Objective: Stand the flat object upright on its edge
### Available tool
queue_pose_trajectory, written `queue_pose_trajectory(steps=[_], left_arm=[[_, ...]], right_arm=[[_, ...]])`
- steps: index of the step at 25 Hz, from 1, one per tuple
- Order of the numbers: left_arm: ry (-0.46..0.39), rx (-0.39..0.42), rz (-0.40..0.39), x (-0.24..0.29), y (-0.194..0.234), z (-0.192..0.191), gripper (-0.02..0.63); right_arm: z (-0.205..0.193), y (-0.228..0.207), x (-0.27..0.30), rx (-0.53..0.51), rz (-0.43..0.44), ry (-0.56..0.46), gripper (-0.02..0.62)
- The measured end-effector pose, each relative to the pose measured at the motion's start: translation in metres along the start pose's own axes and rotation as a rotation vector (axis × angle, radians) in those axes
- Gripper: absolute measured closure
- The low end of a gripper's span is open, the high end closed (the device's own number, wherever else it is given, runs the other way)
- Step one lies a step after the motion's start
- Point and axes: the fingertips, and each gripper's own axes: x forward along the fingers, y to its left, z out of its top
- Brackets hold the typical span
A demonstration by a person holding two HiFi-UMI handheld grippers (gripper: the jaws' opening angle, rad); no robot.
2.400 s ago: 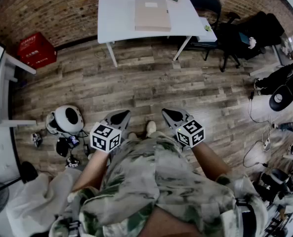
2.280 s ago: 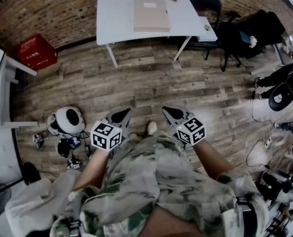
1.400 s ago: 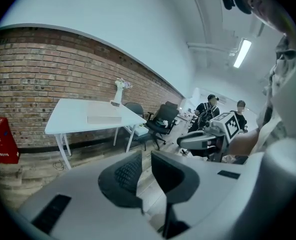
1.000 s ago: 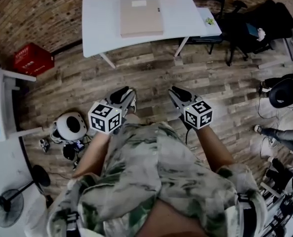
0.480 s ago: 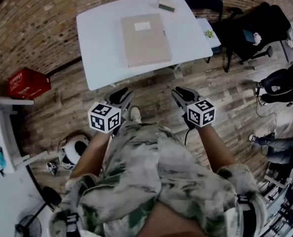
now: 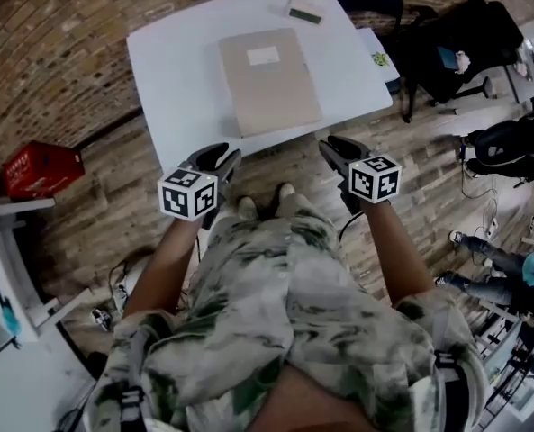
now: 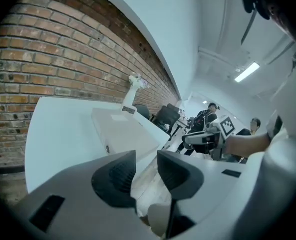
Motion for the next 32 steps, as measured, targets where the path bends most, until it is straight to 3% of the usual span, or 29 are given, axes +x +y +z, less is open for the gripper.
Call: queue_pose_trajectory(steps=[9,19,32], left_arm=[[0.039,-0.111,0.02,0.048,0.06,0.022,0.474],[0.104,-0.203,0.078,0.108,0.112,0.046,0.463],[0.168,-0.333,0.092,0.161,0.153,0.054,0.412]], right_arm=[[0.045,-0.071,0.063,0.054,0.021,0.052,0.459],[0.08,-0.14,0.141,0.11,0.103,0.171,0.43],[0.085,-0.163,0.2,0.204,0.273,0.319,0.397]])
